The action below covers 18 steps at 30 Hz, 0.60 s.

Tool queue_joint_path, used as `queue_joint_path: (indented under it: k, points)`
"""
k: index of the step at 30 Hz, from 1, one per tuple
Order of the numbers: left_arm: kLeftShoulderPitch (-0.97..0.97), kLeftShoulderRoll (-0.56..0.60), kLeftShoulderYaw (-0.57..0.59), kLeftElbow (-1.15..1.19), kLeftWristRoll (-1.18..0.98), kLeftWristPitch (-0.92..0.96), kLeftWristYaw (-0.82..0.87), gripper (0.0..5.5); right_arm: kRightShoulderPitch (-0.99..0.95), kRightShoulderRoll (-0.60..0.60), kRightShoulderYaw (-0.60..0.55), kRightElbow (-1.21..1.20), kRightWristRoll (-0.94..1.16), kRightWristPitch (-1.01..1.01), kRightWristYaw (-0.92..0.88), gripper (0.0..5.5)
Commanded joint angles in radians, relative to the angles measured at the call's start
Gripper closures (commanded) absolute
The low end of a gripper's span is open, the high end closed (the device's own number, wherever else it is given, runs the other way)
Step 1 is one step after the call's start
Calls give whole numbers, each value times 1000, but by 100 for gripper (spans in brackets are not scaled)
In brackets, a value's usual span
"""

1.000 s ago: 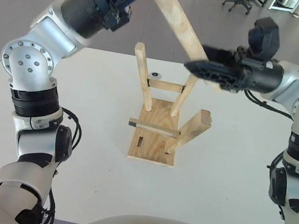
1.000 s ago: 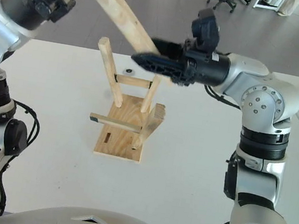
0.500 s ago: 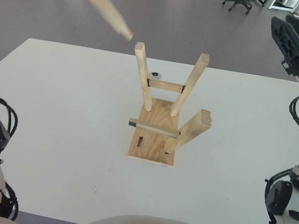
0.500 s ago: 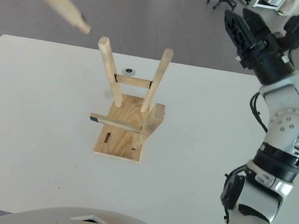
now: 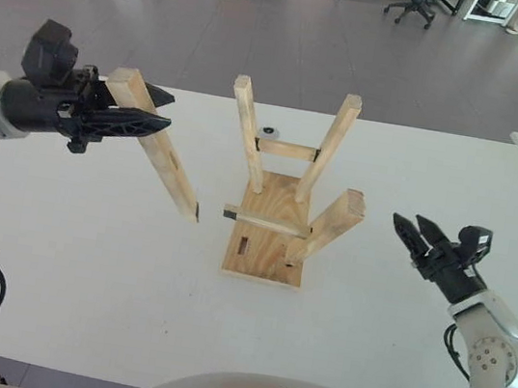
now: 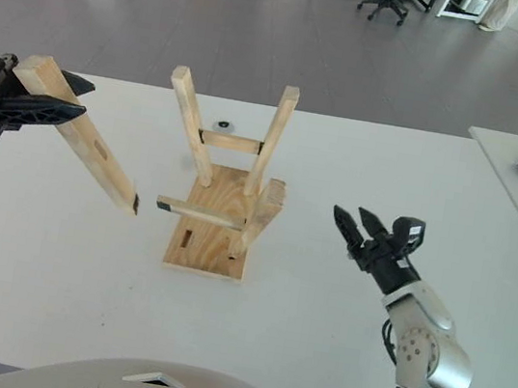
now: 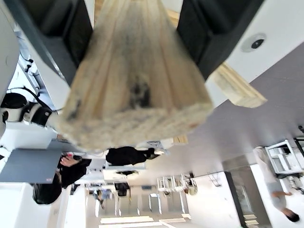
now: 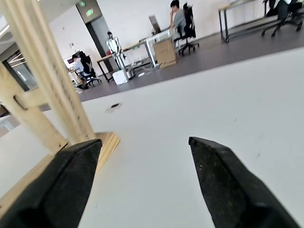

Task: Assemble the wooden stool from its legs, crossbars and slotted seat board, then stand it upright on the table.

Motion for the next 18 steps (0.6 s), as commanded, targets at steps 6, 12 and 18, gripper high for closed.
queue_joint_path:
  k: [6,12,18]
  points:
    - [141,-120,-43,-24,173,-325,-10,347,36,42,59,-3,-36,-57,-12,206]
    - [64,-109,-51,74,86,-228,-100,347,18,41,68,24,-46,-77,-7,206]
    - [88,-134,-24,48,10,-149,-106,347,-17,31,84,53,-53,-77,5,206]
